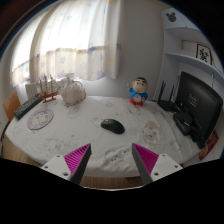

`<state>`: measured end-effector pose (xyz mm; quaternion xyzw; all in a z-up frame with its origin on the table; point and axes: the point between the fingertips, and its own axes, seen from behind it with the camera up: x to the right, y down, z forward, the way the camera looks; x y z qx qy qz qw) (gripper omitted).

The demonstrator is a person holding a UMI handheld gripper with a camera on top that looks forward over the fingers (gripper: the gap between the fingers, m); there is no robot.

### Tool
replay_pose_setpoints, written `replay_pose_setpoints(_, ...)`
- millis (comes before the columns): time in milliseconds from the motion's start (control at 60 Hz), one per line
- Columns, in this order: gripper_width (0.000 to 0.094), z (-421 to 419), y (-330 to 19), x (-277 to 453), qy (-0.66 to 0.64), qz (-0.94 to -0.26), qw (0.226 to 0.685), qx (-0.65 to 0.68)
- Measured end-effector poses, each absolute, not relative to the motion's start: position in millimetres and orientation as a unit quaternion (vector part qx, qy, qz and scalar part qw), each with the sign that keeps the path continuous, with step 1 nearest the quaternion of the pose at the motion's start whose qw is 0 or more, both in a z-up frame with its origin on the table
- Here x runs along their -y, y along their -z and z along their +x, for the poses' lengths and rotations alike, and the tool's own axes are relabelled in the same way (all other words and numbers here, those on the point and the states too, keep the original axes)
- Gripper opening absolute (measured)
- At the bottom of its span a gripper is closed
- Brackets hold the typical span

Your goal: Arrange mouse

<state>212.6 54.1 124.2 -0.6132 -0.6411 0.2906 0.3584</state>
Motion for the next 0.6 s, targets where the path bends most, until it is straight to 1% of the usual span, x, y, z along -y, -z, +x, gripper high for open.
replay_pose_setpoints(150,0.0856,174.1,-109.5,-65.9,-0.307,-0.601,0.392,0.625)
replay_pose_setpoints(233,0.0854,148.4,-93.8,-72.3,-0.315,-0.589,0.407,0.623)
replay_pose_setpoints(383,0.0852,111.7,-56.0,-74.4,-0.322,-0.592,0.389,0.628)
replay_pose_setpoints(600,0.0853,56.9,-16.0,-87.8,-0.317,-0.601,0.368,0.634)
